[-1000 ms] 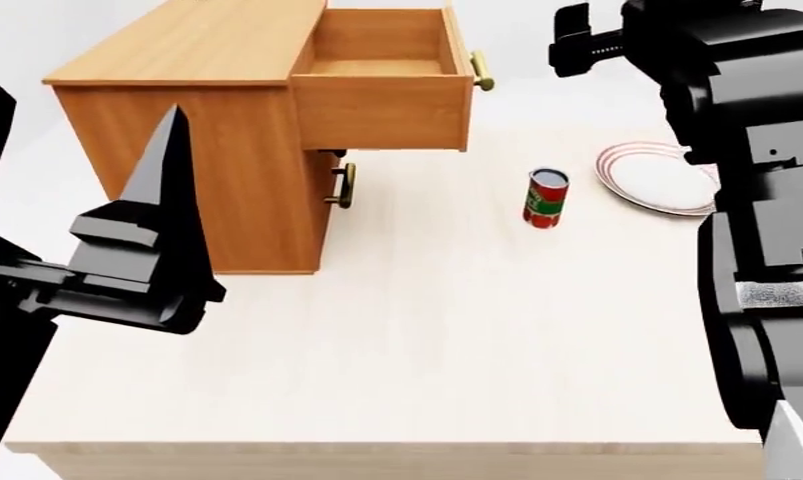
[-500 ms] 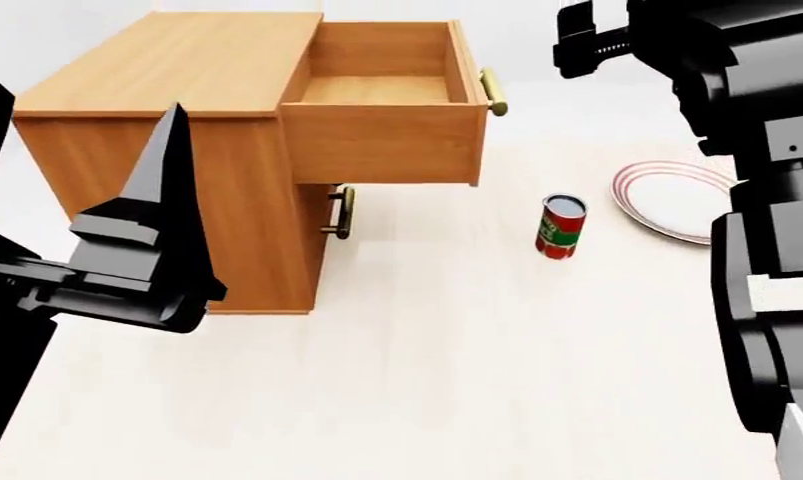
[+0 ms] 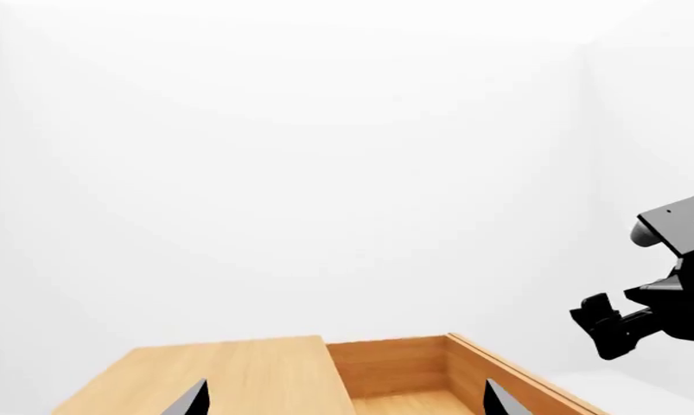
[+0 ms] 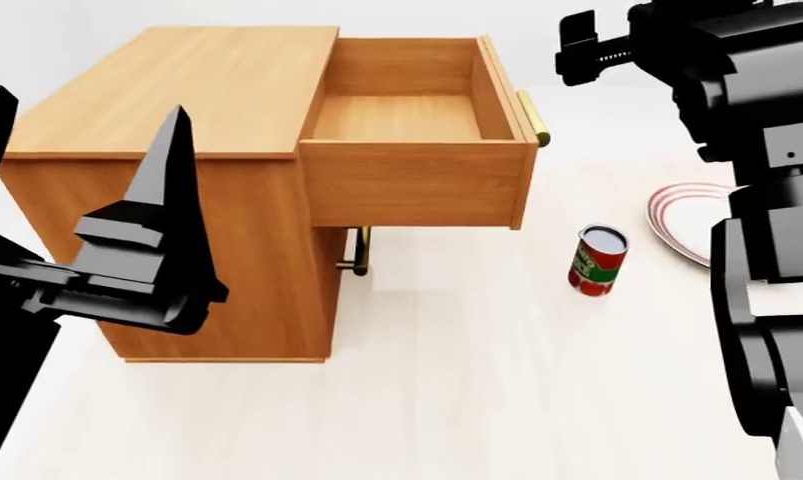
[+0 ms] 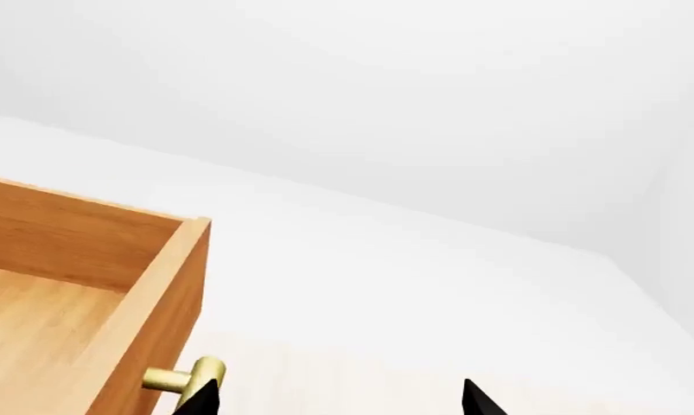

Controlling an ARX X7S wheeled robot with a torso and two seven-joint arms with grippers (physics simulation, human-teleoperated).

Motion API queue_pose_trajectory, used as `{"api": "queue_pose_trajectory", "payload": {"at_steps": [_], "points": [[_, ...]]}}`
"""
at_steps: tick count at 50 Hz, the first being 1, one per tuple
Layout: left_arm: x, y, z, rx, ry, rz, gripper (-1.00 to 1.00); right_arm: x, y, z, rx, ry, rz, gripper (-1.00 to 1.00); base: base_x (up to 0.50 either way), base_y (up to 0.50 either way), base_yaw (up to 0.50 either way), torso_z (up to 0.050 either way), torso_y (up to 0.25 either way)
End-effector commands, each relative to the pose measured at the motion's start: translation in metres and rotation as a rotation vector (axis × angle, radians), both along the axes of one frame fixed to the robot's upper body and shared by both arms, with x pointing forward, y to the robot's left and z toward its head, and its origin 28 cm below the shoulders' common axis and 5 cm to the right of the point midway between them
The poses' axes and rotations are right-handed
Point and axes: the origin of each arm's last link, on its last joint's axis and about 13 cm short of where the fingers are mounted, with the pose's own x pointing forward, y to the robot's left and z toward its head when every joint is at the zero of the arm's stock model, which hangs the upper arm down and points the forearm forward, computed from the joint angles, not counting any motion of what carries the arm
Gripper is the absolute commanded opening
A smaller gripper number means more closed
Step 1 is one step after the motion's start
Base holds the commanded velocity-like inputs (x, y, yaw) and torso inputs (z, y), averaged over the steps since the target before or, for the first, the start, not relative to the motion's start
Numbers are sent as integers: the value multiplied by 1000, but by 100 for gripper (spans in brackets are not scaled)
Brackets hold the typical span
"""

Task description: Put the bowl in the top drawer of the cabinet.

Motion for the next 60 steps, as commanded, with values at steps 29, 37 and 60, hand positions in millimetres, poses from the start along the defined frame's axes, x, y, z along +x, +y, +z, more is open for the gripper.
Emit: {"api": "queue_pose_trajectory", "payload": {"at_steps": [29,37,60], "points": [[1,-2,-2,-3,4,-16,100,-32,-20,7,-1,14,-52,100,199,0,0,0,0],[2,-2,-3,-7,7,-20,100,-66,-33,12,-39,86,-72,100,0,0,0,0,0],[-2,-2,-1,-11,-10,-24,100,-204,-72,7,-130,386,-192,100,0,0,0,0,0]]}}
